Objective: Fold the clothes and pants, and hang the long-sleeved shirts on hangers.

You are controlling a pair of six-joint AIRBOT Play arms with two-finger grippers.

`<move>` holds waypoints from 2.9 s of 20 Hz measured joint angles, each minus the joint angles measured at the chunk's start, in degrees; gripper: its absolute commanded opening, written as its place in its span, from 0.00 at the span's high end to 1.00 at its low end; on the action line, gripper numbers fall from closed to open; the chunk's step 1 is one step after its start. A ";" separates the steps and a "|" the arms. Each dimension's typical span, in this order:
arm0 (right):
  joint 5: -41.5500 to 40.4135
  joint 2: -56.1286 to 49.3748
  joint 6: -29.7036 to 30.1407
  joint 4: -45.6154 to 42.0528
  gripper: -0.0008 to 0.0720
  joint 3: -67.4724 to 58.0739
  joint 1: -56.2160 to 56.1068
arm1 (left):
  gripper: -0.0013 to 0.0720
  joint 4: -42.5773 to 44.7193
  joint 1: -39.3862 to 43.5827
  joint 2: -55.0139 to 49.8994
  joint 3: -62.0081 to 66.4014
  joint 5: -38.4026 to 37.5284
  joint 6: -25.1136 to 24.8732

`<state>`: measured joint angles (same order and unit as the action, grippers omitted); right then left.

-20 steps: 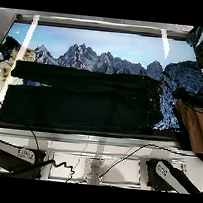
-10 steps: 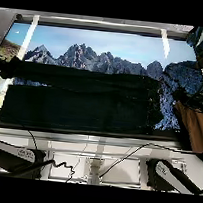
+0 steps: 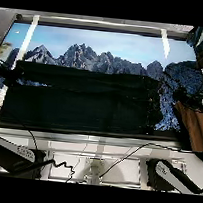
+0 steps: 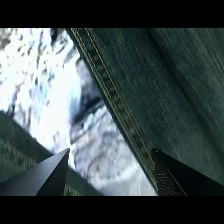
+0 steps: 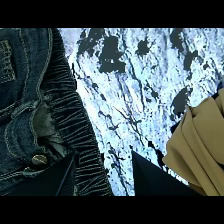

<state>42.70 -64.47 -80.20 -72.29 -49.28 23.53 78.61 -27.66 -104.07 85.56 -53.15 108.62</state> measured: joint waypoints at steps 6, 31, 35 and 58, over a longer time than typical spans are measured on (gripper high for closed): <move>-0.15 -0.28 0.00 0.15 0.45 0.00 0.00 | 0.41 0.42 0.00 -1.64 0.00 7.37 0.28; 2.12 -3.65 0.24 1.92 0.45 0.00 0.00 | 0.96 -0.33 2.89 19.61 0.00 -1.11 -14.25; 2.75 -5.70 2.60 1.95 0.48 -0.02 0.48 | 0.95 6.32 3.06 22.23 -0.20 -8.87 -17.88; 23.61 -38.25 18.23 20.79 0.07 -25.66 1.14 | 0.95 9.20 3.39 15.69 -0.79 -19.17 -21.84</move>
<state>66.30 -102.72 -61.98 -51.51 -74.94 24.67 87.81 -24.27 -88.38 84.77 -72.31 86.78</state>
